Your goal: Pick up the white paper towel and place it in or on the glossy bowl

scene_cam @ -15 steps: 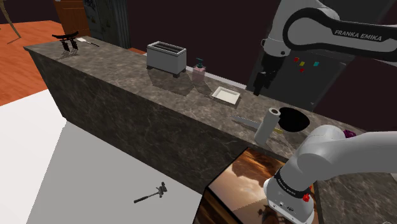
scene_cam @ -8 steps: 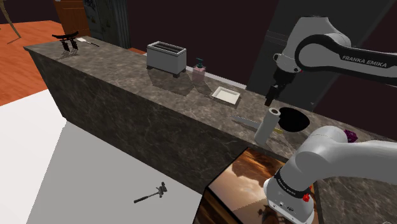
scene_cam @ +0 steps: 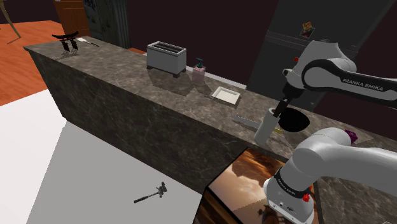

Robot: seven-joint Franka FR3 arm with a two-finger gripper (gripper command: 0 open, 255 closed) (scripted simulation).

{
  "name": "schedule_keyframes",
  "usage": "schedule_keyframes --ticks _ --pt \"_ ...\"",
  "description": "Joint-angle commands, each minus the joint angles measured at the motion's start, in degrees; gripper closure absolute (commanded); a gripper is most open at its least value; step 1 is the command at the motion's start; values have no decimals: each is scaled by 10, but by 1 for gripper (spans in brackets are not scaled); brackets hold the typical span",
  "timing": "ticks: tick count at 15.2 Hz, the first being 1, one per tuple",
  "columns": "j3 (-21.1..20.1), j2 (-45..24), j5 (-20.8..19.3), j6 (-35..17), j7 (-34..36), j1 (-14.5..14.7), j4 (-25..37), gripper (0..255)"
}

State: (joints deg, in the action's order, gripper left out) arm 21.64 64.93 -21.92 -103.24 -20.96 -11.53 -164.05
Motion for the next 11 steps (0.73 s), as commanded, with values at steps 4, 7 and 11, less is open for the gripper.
schedule_keyframes --ticks 4,7,11 --pt "22 -4 -22 -39 -5 -12 -34 0" --pt "31 -12 -32 -62 -4 -17 -50 0" --pt "31 -12 -32 -62 -4 -17 -50 0"
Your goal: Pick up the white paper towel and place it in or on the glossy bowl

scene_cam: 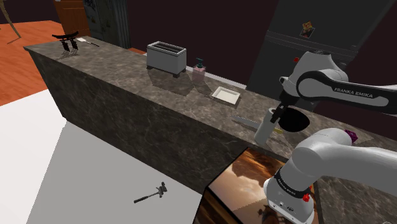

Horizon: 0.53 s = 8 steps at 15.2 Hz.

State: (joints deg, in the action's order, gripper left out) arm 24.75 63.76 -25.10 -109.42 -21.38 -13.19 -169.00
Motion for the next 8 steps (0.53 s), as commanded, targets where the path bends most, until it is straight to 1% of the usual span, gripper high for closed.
schedule_keyframes --ticks 1,3,4,8 --pt "0 0 0 0 0 0 0 0" --pt "0 0 0 0 0 0 0 0" --pt "0 0 0 0 0 0 0 255" --pt "0 0 0 -1 0 0 0 255"
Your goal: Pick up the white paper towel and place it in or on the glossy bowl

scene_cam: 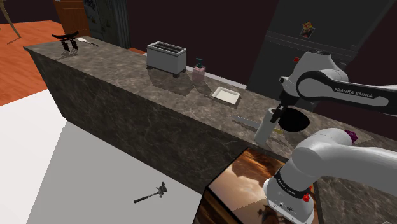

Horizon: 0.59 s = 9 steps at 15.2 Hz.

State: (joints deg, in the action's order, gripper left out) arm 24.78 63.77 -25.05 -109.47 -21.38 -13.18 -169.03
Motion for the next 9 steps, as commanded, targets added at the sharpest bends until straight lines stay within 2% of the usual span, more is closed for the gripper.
schedule_keyframes --ticks 1,5,9 --pt "0 0 -1 0 0 0 0 255" --pt "0 0 -1 0 0 0 0 255" --pt "-14 7 14 33 -1 7 27 255"
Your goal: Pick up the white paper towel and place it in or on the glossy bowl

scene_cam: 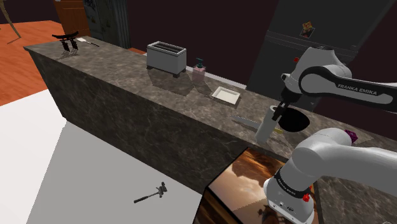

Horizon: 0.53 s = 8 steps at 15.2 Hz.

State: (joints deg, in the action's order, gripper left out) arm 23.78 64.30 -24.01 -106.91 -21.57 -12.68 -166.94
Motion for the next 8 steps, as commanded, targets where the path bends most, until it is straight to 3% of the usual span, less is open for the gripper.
schedule_keyframes --ticks 1,8 --pt "-7 2 8 15 0 4 13 255" --pt "-28 4 30 67 -2 16 65 255"
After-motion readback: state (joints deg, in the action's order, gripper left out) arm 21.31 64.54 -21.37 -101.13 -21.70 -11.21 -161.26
